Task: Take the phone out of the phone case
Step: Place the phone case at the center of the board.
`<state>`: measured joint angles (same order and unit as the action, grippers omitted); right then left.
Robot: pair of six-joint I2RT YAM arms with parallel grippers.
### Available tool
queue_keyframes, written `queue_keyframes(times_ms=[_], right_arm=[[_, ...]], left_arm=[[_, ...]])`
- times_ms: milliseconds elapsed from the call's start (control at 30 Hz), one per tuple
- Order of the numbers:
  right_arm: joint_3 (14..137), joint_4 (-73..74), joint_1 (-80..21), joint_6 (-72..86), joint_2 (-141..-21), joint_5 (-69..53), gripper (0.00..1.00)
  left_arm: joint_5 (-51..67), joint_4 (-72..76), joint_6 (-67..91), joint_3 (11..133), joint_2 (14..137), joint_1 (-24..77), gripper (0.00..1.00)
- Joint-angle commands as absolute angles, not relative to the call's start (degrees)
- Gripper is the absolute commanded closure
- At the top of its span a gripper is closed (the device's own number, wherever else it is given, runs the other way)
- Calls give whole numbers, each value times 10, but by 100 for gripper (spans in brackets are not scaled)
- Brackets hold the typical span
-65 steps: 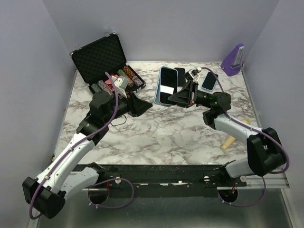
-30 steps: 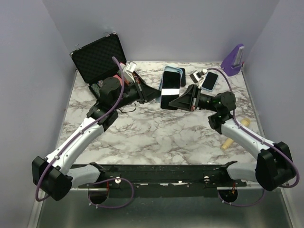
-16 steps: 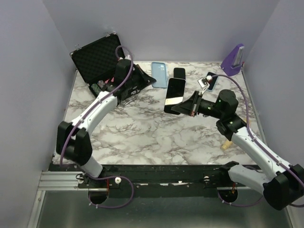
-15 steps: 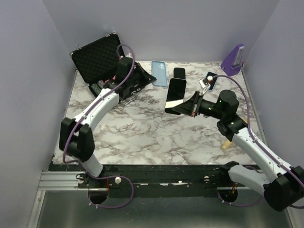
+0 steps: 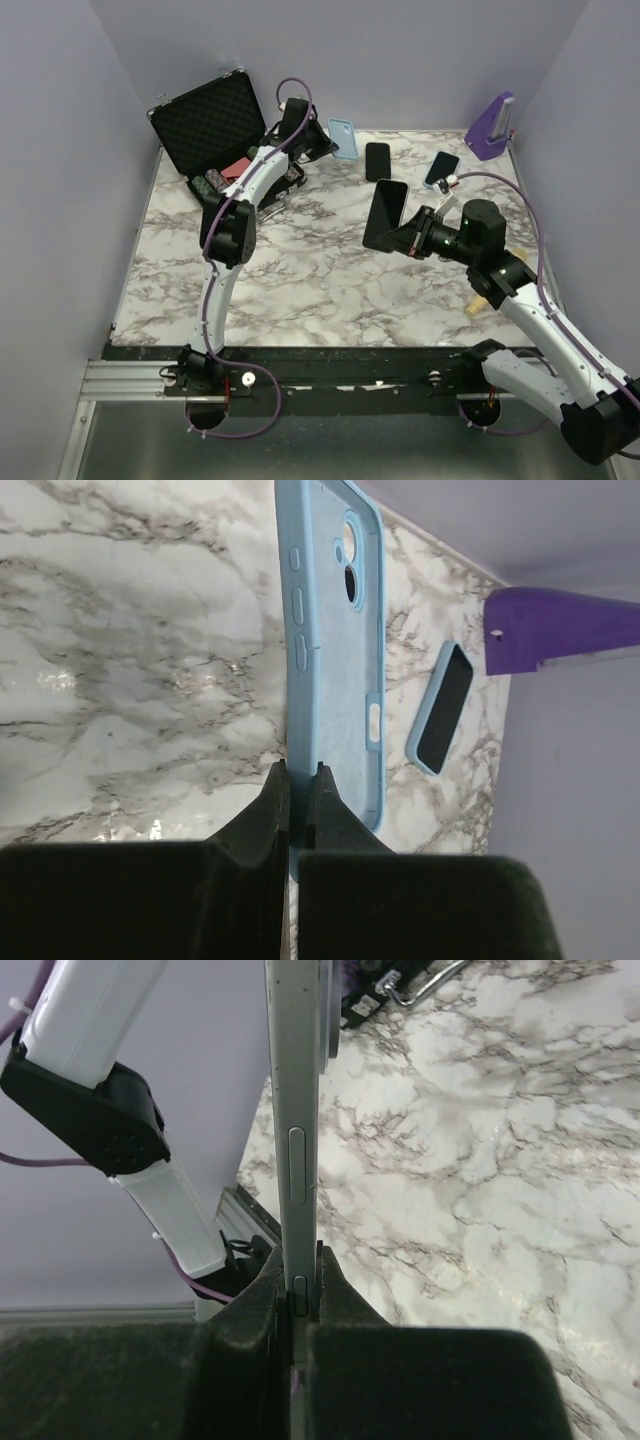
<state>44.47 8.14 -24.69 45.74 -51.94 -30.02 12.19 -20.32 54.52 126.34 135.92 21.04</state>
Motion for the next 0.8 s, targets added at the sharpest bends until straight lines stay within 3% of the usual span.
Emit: queue_keyframes(times_ms=[0,100,200,667,767], right_arm=[[449,143,-248,418,-492,-245,99],[463,199,-247,386,-494,-207,99],[471,228,-247,363,-500,-186,99],[478,251,-247,353,-500,-169,99],[482,250,-248,355,-497,-171,99]], left_arm=[[160,-212,578,1288,1399,194,100],[180,-204,598,1284,1415,186,94],[187,-264,605,1343,1455,181,96],[186,-269,599,1310,1450,163,97],[194,-272,604,1307,1449,164,84]])
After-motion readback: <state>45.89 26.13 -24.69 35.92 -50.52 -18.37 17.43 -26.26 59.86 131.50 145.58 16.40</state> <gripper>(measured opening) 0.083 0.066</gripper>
